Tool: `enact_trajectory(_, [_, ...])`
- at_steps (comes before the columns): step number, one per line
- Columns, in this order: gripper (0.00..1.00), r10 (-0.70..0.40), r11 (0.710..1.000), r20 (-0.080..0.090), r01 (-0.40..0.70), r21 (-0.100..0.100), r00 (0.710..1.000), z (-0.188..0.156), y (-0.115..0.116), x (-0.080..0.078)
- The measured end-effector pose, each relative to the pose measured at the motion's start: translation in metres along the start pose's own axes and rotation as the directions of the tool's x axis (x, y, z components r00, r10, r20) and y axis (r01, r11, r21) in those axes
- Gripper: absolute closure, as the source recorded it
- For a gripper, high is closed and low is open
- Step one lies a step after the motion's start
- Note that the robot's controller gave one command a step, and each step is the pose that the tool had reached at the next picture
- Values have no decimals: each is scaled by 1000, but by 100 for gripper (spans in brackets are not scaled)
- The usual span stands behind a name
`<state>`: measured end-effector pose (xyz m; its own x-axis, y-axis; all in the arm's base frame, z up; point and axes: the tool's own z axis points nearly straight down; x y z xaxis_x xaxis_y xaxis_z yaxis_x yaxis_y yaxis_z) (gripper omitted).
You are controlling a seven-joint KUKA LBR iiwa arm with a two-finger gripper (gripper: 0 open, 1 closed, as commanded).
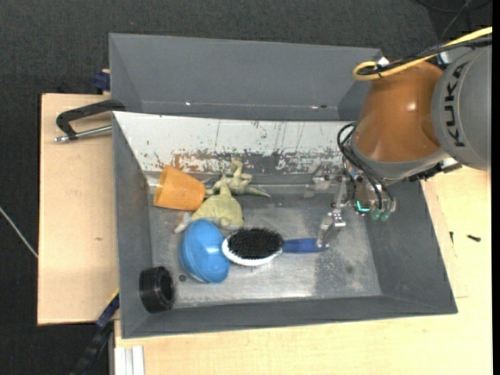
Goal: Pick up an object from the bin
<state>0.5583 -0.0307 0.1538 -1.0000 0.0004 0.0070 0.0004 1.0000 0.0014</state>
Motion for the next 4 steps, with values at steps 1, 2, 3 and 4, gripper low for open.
enact_trajectory(1, [0,-26,1000,11,26,0,1000,83,19,45])
enact_trajectory(2, [100,-26,1000,19,26,1,999,79,19,42])
enact_trajectory(3, [100,-33,999,20,33,3,999,-45,3,36])
enact_trajectory(4, [100,-44,999,19,44,4,999,-99,-20,24])
